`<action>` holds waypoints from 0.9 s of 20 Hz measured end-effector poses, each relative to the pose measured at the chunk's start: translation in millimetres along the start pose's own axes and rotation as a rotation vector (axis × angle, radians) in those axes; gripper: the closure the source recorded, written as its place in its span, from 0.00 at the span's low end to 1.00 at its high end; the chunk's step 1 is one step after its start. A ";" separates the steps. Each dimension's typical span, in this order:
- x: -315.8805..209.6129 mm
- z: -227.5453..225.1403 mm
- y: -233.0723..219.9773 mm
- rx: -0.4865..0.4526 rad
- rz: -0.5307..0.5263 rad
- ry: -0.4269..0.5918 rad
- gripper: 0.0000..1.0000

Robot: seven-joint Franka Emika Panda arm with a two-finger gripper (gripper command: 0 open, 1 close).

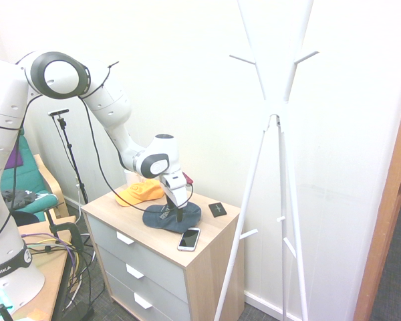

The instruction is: Hang the cap

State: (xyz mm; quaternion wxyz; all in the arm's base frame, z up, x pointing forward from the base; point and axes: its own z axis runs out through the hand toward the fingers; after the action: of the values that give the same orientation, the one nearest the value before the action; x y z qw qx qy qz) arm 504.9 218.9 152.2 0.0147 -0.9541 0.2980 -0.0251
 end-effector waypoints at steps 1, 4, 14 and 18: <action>-0.3 0.0 -0.2 0.000 -0.001 0.001 1.00; 0.5 0.0 0.0 -0.003 -0.001 0.005 1.00; 7.2 4.8 8.2 -0.014 0.016 0.007 1.00; 7.5 5.6 10.0 -0.014 0.018 0.008 1.00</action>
State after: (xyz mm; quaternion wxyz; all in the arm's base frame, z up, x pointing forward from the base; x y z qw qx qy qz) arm 505.7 206.5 146.4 0.0070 -0.9514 0.3067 -0.0267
